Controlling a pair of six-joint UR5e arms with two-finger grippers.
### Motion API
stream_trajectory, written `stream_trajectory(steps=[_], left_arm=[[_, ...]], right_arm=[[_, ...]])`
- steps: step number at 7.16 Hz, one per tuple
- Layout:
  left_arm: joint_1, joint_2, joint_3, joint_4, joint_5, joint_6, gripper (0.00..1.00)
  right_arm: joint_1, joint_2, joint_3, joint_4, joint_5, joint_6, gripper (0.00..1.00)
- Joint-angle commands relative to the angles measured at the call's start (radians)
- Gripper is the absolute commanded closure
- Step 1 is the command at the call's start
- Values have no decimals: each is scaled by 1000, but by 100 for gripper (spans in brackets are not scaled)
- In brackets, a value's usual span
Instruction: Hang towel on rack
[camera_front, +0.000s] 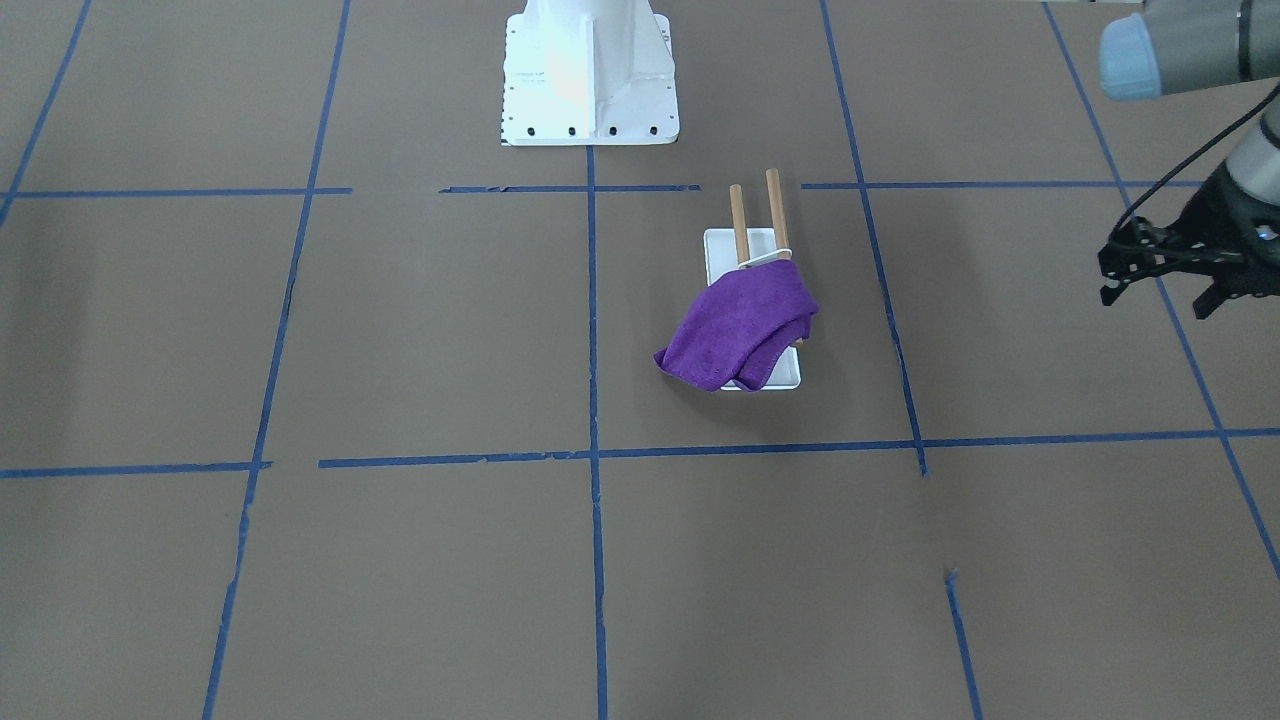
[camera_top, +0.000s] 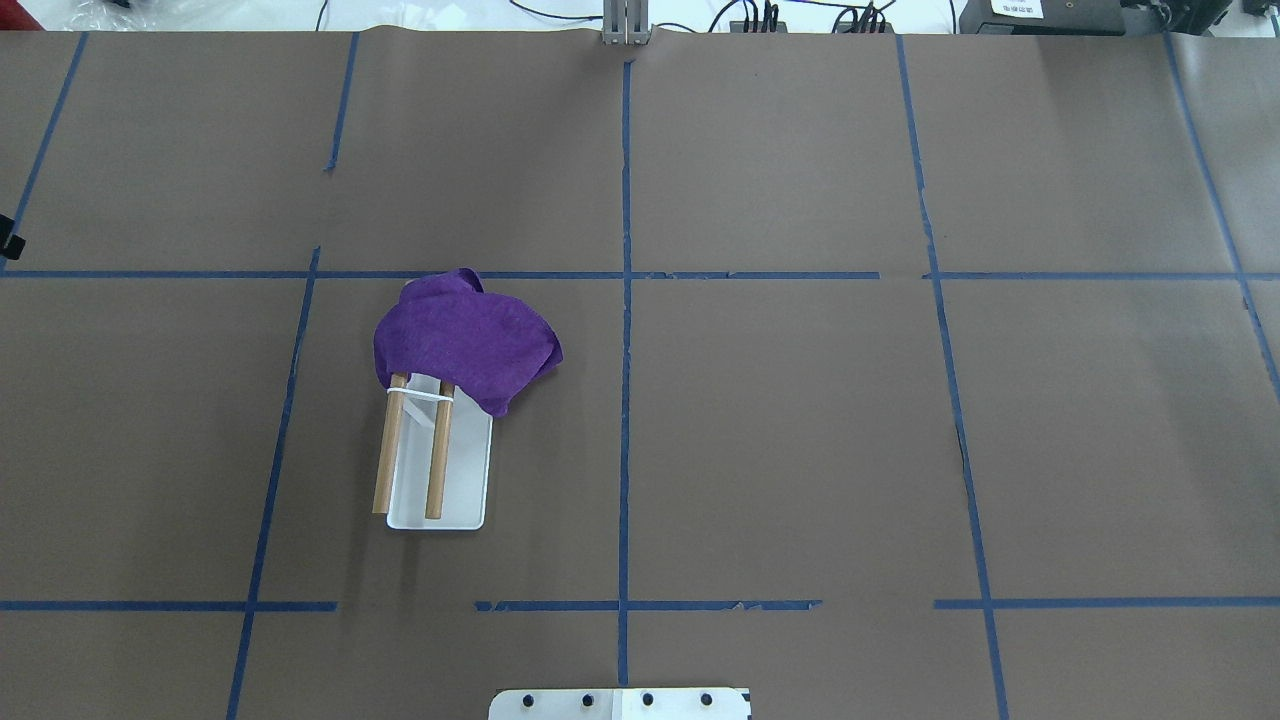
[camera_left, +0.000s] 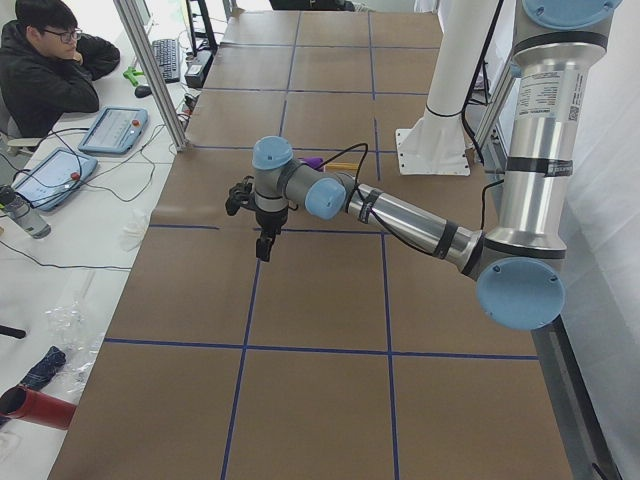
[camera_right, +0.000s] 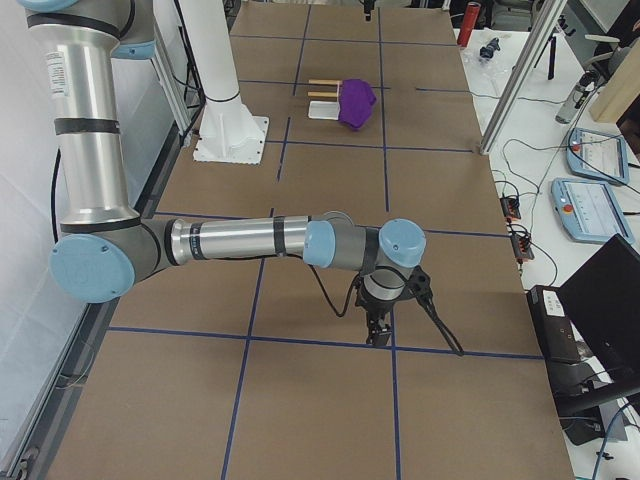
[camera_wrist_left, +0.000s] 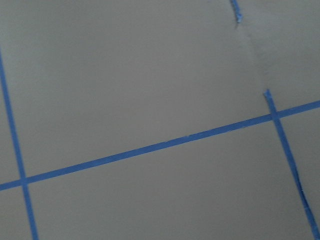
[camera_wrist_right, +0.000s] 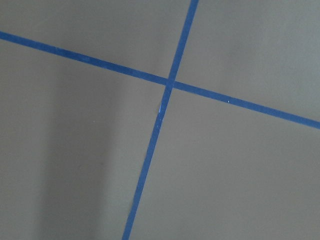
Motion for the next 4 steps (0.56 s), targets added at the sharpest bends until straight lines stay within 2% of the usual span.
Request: stream_trajectory(steps=[1, 3, 4], left_arm=[[-61, 47, 81, 19, -6, 41, 0], [-184, 136, 80, 16, -48, 160, 0], [-202, 155, 81, 8, -111, 161, 0]], right_arm=[[17, -19, -3, 5, 1, 19, 0], [17, -16, 0, 5, 3, 37, 0], [17, -13, 5, 7, 1, 60, 0]])
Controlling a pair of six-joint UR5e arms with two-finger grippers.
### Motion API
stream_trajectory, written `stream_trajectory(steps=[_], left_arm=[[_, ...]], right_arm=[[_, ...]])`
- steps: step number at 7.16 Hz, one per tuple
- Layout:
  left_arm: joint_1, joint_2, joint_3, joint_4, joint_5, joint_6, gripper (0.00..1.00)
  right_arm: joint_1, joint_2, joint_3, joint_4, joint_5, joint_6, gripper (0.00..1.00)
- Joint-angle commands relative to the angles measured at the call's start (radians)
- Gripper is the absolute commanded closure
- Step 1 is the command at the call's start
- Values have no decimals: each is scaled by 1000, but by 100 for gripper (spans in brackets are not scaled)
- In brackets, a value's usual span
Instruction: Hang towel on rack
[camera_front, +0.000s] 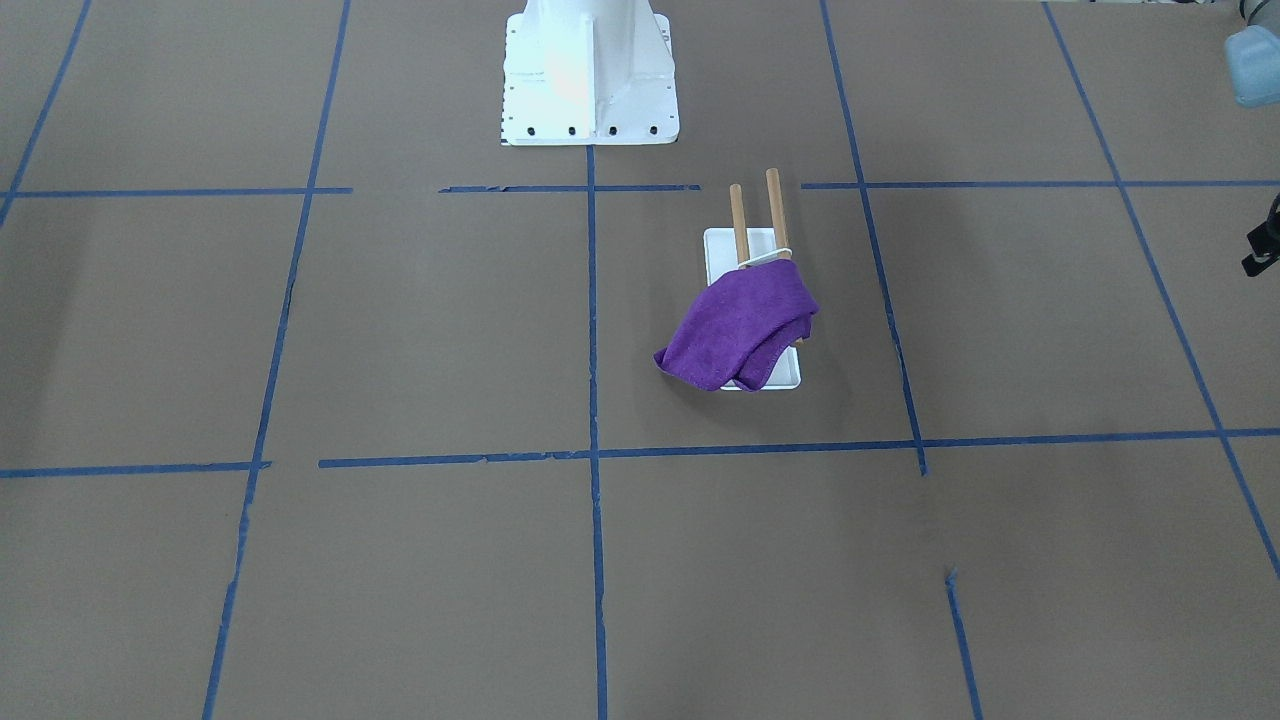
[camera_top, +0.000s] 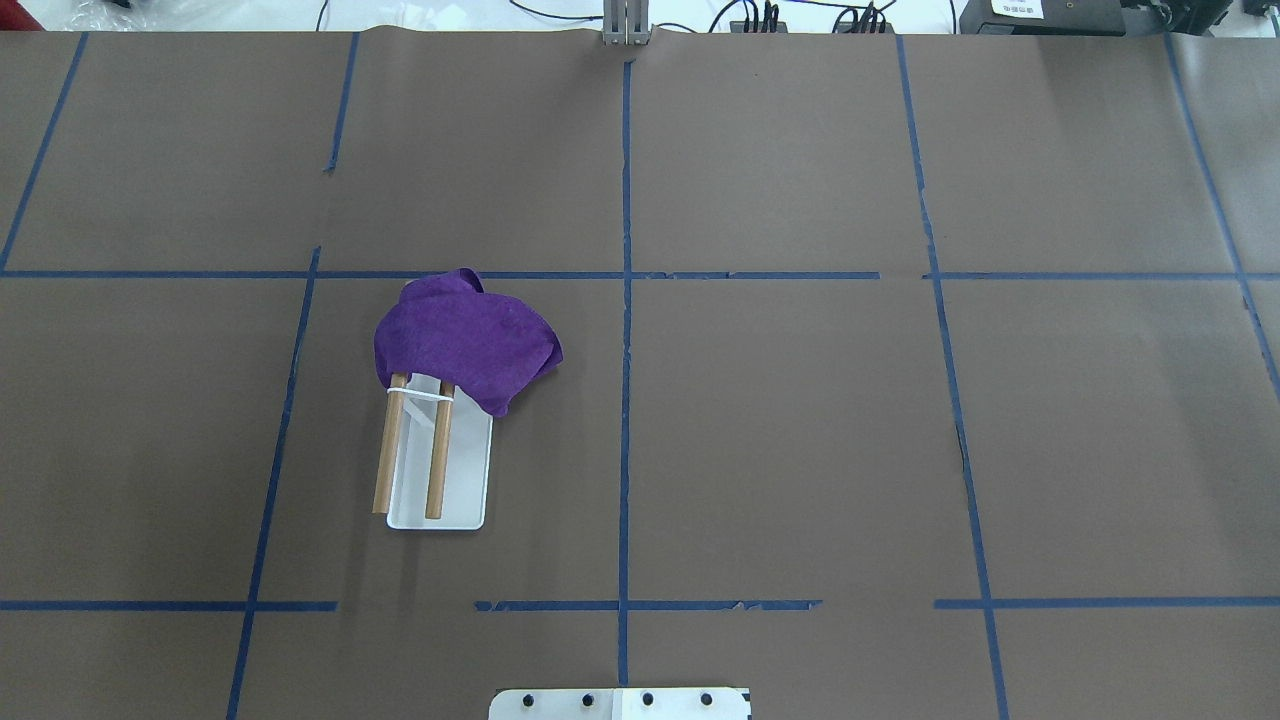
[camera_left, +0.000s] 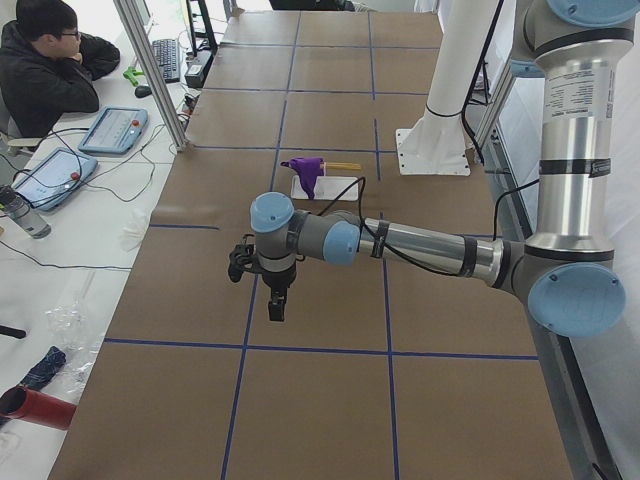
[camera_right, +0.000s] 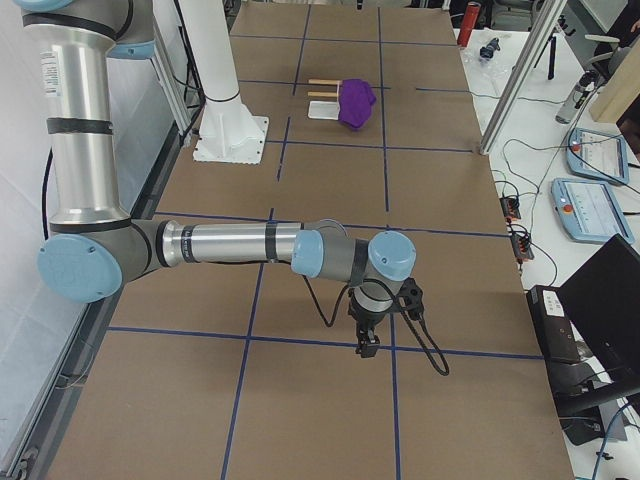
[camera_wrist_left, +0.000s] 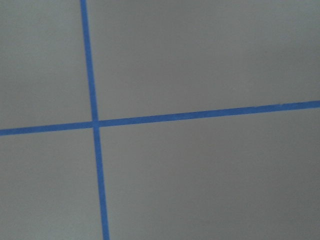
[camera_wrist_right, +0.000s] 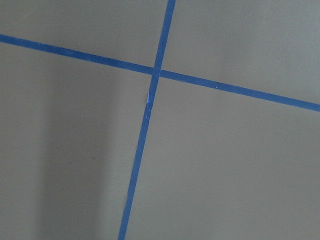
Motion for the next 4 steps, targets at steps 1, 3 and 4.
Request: stream_trajectory(steps=[1, 3, 4], left_arm=[[-68, 34, -14, 2, -95, 16, 0], [-82, 29, -14, 4, -91, 14, 0], [-84, 31, -20, 4, -91, 14, 0]], right_arm=[[0, 3, 9, 3, -3, 57, 0], [-1, 3, 8, 1, -3, 59, 0], [-1, 3, 6, 1, -3, 61, 0]])
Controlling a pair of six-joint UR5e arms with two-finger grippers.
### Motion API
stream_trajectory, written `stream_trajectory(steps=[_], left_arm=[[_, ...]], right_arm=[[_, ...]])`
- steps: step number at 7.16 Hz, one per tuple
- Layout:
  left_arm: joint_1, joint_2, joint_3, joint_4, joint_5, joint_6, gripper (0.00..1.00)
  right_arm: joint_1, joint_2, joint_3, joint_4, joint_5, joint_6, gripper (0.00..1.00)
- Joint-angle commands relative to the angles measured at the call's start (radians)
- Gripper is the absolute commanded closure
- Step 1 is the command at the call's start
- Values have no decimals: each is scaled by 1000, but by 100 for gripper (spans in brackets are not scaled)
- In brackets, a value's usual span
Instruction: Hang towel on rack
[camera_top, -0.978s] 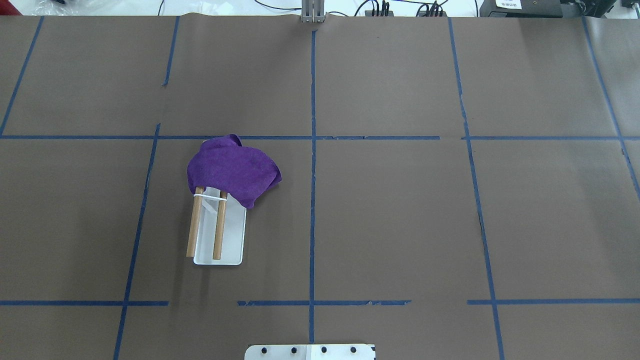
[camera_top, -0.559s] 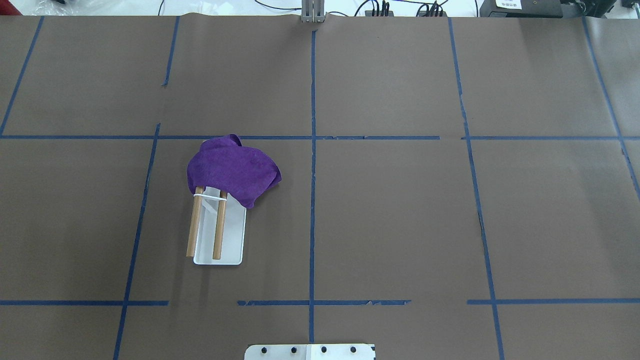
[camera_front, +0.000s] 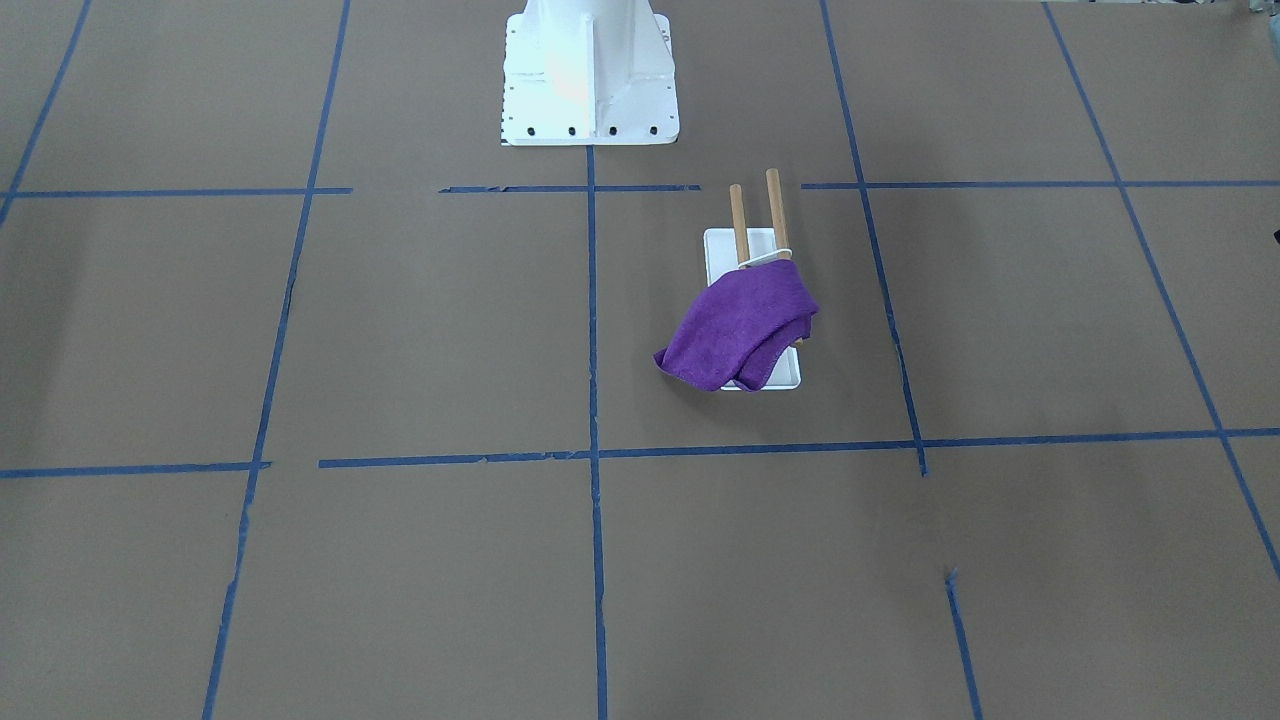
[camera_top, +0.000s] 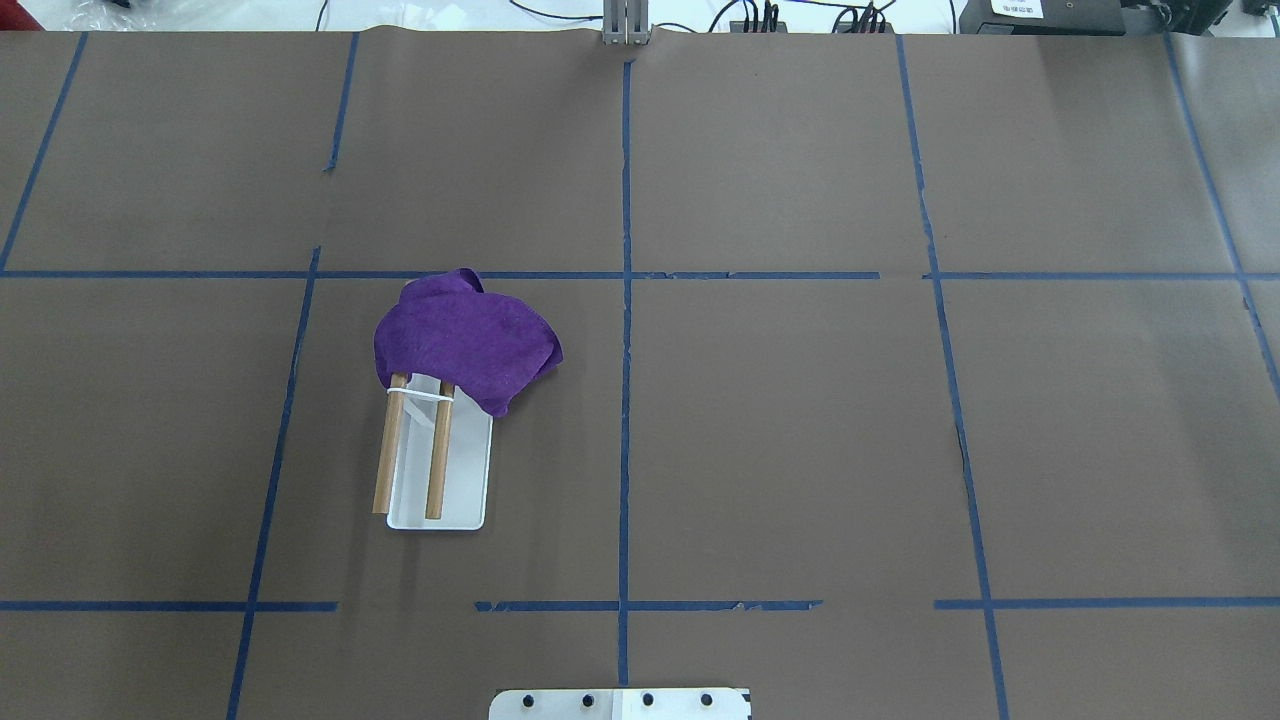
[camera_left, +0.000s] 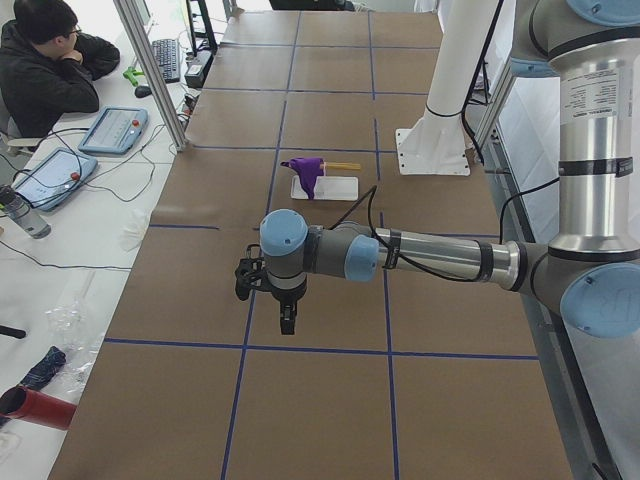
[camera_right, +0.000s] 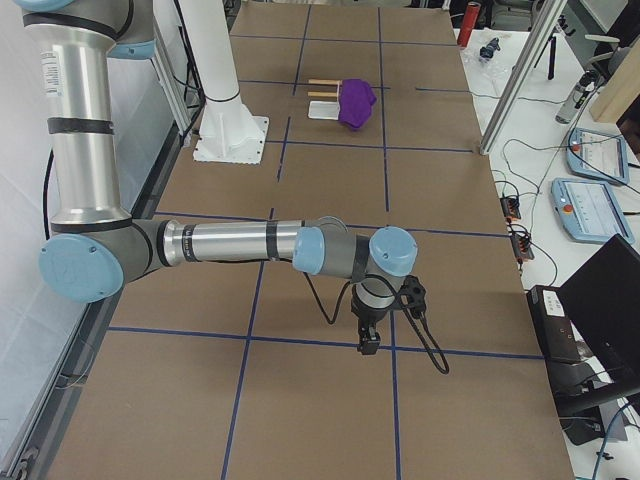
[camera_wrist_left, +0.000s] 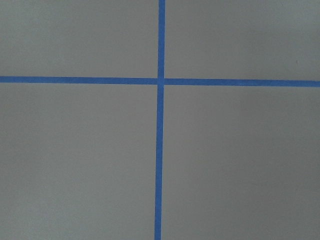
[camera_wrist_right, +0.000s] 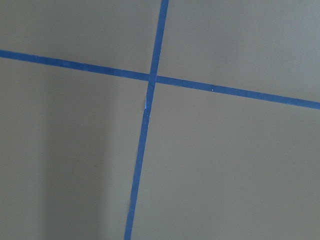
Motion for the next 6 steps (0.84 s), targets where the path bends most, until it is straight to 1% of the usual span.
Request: stream_trajectory(steps=[1, 3, 6], left_arm=[[-5, 2, -14, 1, 0, 0, 0], [-5, 2, -25, 1, -2, 0, 0], [-5, 4, -5, -1, 1, 6, 0]], right_arm=[[0, 0, 0, 1, 1, 4, 0], [0, 0, 2, 1, 1, 4, 0], [0, 0, 3, 1, 1, 5, 0]])
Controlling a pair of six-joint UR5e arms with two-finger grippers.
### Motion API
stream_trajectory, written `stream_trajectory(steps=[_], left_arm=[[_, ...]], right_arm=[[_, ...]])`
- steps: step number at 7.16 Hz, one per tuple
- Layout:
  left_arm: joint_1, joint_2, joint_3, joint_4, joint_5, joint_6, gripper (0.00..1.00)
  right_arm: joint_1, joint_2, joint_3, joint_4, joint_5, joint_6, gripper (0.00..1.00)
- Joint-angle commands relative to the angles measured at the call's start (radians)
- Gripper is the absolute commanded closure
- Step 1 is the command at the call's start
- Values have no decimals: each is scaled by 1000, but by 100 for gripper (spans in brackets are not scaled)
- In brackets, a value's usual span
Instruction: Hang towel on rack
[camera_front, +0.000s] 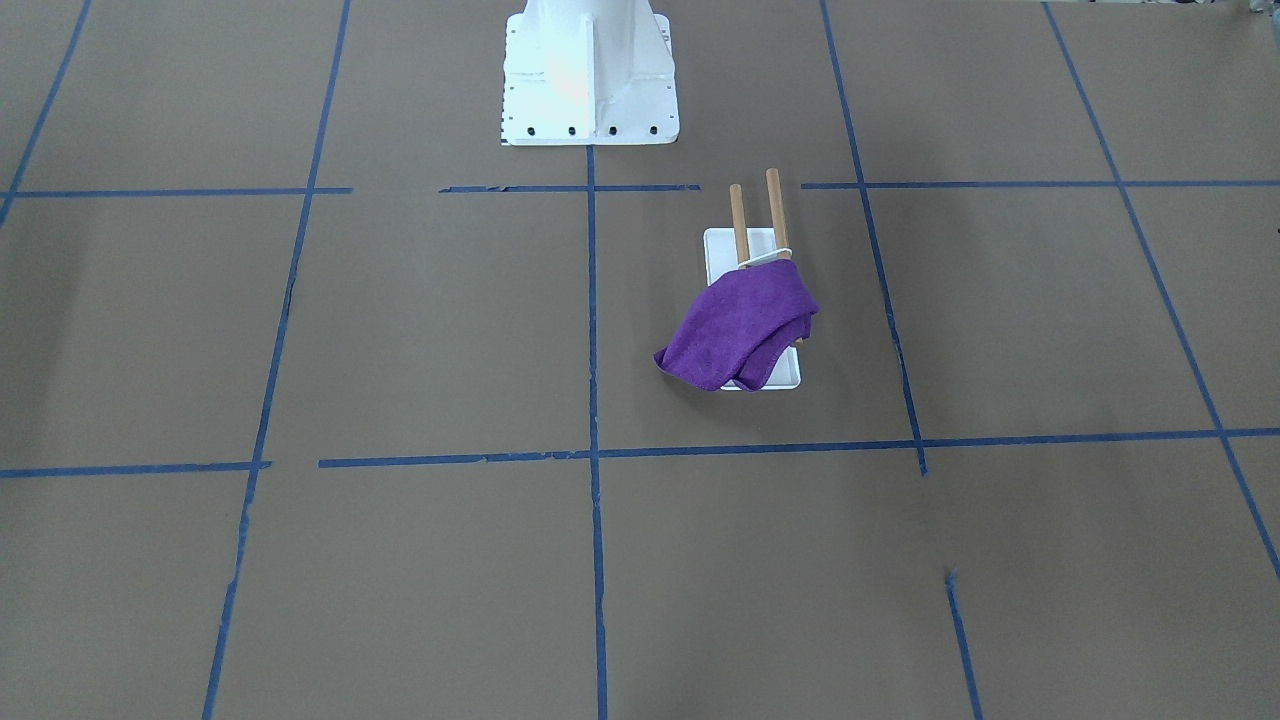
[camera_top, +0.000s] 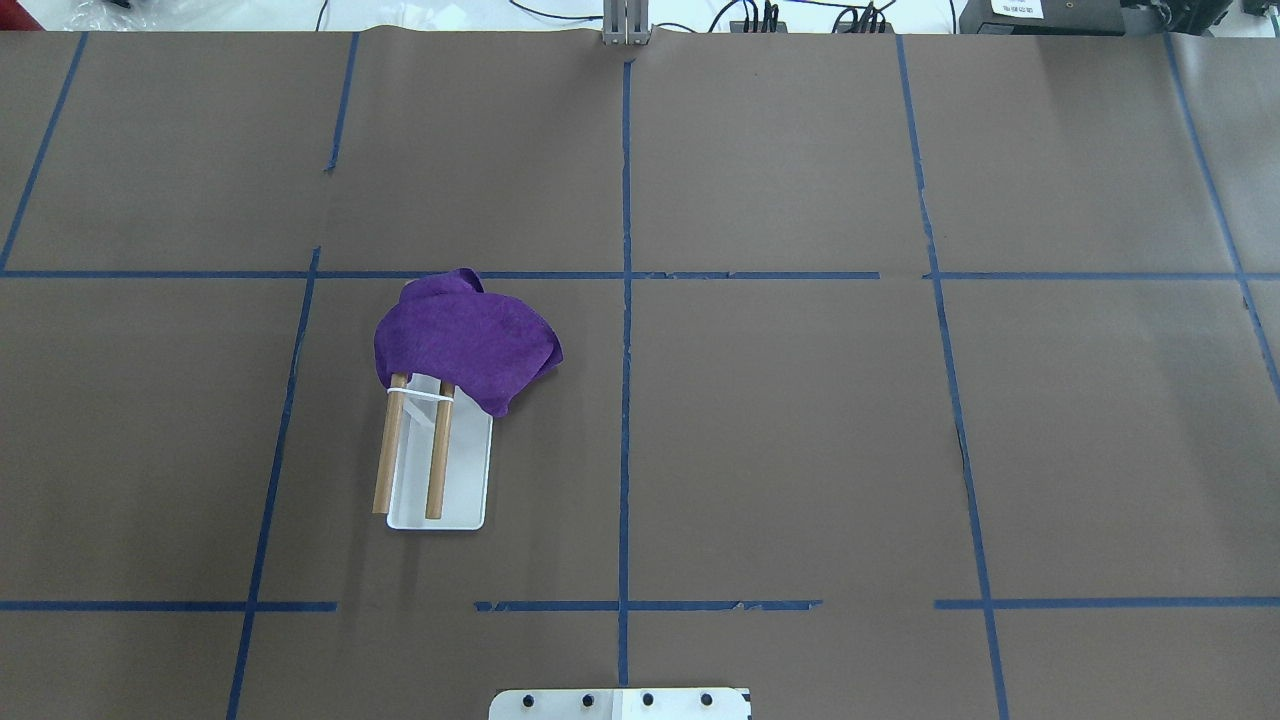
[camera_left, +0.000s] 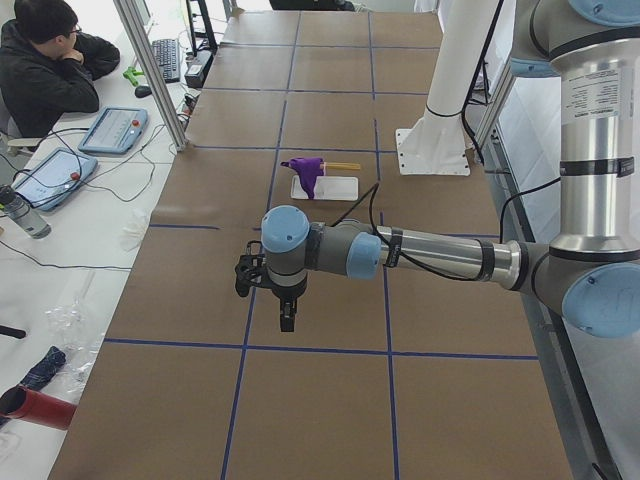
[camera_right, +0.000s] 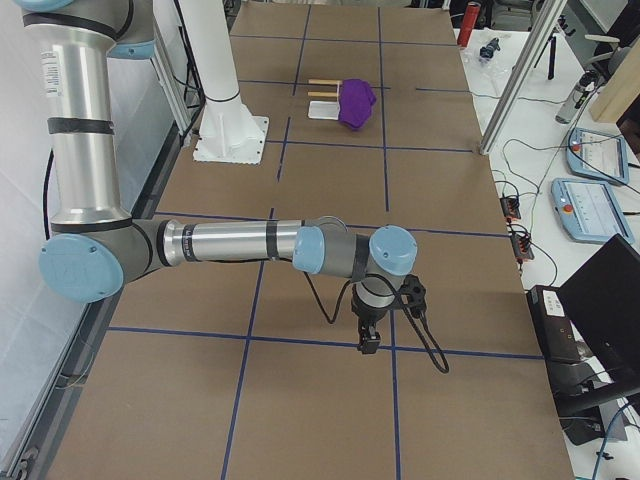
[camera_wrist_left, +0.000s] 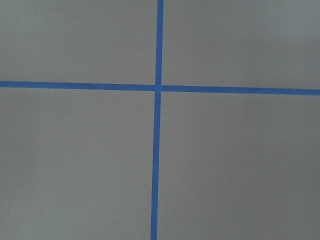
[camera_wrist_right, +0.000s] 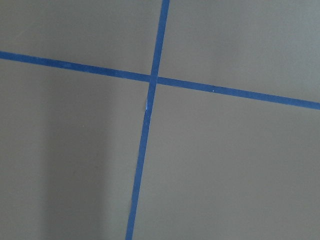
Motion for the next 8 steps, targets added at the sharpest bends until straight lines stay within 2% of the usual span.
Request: stream_trajectory(steps=[1, 8], left_arm=[[-1, 3, 8, 1, 1, 6, 0], [1, 25, -9, -1, 1, 4, 0]], right_arm=[[0, 0, 0, 0, 0, 0, 0], [-1, -6, -10, 49, 0, 0, 0]])
